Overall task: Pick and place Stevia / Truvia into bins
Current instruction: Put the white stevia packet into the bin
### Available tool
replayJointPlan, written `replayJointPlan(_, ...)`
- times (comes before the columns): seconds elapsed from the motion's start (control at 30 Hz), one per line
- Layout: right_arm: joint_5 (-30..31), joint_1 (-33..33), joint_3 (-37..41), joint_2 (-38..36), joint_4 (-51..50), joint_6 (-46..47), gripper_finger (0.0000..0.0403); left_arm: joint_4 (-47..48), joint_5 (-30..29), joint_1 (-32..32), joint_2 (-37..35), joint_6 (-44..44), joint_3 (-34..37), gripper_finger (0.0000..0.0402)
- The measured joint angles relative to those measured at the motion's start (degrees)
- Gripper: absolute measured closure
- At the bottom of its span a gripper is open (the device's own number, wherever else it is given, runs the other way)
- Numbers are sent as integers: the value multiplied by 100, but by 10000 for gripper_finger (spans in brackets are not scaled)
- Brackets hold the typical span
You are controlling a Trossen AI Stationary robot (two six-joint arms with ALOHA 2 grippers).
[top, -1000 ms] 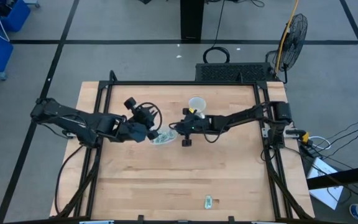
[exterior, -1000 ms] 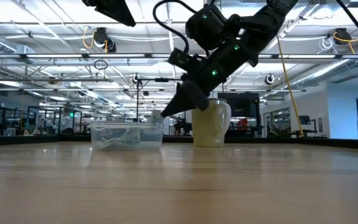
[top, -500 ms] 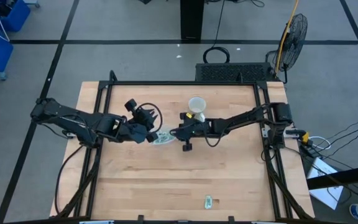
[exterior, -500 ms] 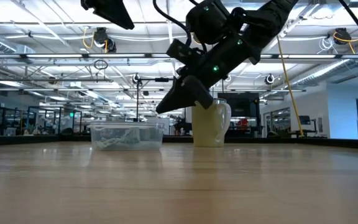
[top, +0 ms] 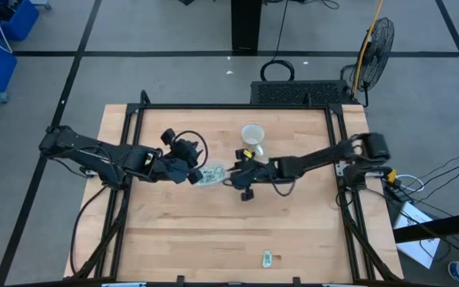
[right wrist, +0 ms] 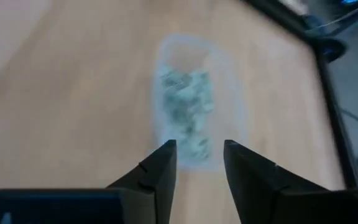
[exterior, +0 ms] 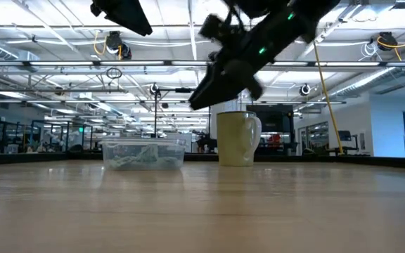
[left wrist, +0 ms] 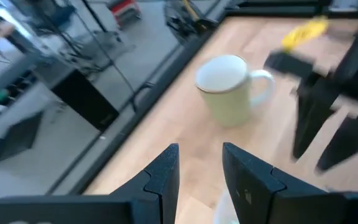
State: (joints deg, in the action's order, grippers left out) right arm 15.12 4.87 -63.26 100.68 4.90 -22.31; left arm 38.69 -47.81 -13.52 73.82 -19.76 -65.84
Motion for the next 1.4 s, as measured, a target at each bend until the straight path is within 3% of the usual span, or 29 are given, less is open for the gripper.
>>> replayJointPlan(0.27, -270, 729, 0, -1215, -2480, 1074, 284, 41, 1227, -1, 123, -22, 0, 273)
replayJointPlan(0.47, -1005, 1390, 163, -1499, -2877, 2316, 282, -367, 1880, -140, 710, 77, 97, 273)
replayJointPlan(0.6, -1381, 2051, 642, -1457, -2495, 2528, 282, -745, 1830, -225, 1222, 159, 114, 273)
replayJointPlan(0.73, -1386, 2713, 1136, -1507, -1715, 2590, 275, -897, 1784, -227, 1514, 221, 114, 273)
replayJointPlan(0.9, -1370, 3291, 1826, -1477, -45, 2765, 266, -946, 1779, -189, 1587, 226, 114, 273)
replayJointPlan(1.13, -446, 3660, 2698, -1124, 2543, 3341, 271, -1199, 1787, -203, 1589, -52, 114, 273)
replayJointPlan(1.27, -478, 3777, 2714, -714, 3072, 3622, 278, -1287, 1827, -236, 1587, -143, 114, 273)
replayJointPlan(1.4, -488, 3888, 2603, -344, 2951, 3643, 283, -1331, 1894, -236, 1587, -183, 114, 273)
